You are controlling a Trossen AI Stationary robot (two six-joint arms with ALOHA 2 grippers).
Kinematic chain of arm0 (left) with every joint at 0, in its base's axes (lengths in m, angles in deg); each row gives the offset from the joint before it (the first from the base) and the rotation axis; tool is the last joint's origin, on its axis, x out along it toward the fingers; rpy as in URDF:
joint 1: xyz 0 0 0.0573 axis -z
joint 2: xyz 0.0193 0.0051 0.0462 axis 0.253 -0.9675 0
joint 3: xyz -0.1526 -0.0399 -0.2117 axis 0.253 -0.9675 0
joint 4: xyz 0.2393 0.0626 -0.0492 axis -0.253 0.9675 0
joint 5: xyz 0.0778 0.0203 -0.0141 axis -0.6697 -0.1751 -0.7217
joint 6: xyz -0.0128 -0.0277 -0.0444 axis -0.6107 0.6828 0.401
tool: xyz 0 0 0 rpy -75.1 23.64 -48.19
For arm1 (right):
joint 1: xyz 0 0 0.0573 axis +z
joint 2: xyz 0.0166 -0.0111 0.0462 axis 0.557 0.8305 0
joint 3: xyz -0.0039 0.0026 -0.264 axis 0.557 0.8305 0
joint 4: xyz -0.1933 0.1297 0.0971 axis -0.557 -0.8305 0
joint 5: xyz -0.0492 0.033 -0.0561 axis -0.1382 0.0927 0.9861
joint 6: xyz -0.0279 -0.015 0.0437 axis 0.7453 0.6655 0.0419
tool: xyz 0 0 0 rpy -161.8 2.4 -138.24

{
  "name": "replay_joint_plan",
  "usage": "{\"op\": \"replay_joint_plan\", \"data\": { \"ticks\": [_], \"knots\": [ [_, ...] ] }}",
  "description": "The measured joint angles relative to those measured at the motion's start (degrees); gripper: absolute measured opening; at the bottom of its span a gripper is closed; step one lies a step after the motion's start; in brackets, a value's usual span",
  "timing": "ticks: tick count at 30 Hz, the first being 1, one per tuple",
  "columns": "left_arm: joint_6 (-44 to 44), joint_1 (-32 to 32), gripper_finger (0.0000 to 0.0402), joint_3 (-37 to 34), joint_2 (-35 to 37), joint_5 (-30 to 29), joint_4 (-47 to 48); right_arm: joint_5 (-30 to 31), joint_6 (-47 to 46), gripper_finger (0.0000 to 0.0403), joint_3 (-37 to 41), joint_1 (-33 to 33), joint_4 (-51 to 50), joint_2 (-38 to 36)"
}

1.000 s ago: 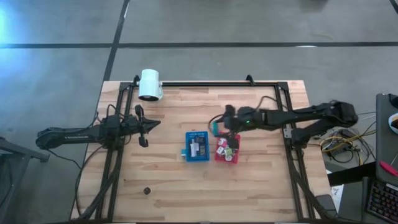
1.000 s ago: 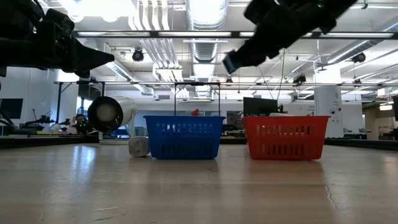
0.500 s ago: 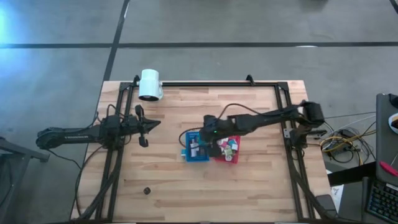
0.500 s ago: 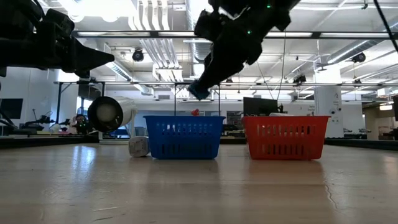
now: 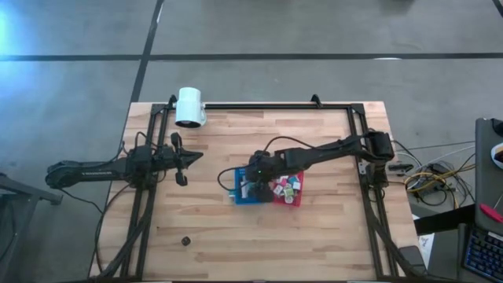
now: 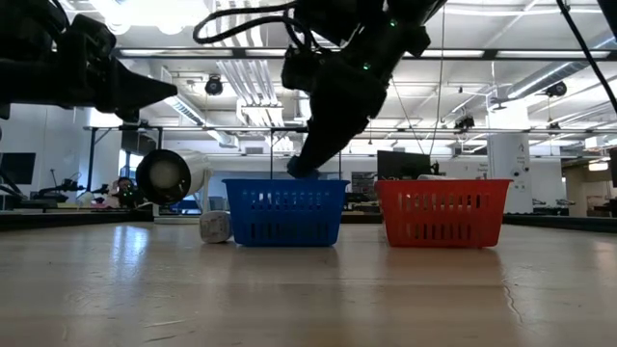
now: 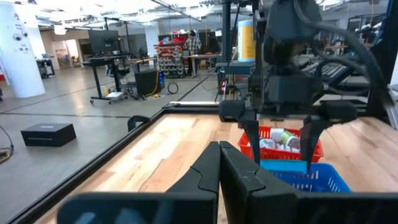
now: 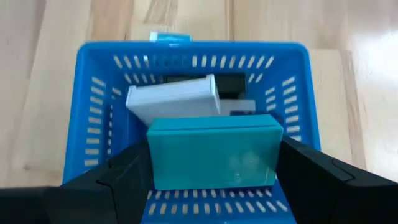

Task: Sort adapters and digital timers
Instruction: Put the blue timer into the blue bin, then put the light blue charger adaptor into the red bin

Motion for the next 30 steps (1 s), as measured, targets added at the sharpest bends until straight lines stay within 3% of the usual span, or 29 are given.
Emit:
{"op": "replay_joint_plan", "data": {
  "ticks": [6,11,13,24,30],
  "knots": [
    [0.0,0.02,0.0013,0.0,-0.13,-0.16,0.1,0.0,-0.21,0.0282,0.5,-0.02,0.87,1.07],
    [0.0,0.02,0.0014,0.0,-0.35,-0.16,-0.15,0.04,-2.0,0.037,0.55,-0.08,2.06,0.83],
    [0.0,0.02,0.0014,0.0,-0.45,-0.16,0.23,0.06,-2.15,0.0387,0.45,-0.07,1.76,0.36],
    [0.19,0.02,0.0013,0.0,-0.54,-0.16,0.11,-0.11,1.62,0.0372,0.43,0.31,3.71,-4.58],
    [0.19,0.02,0.0012,0.0,-0.77,-0.11,0.66,-0.46,5.9,0.0333,7.0,1.48,14.97,-13.56]
  ]
}}
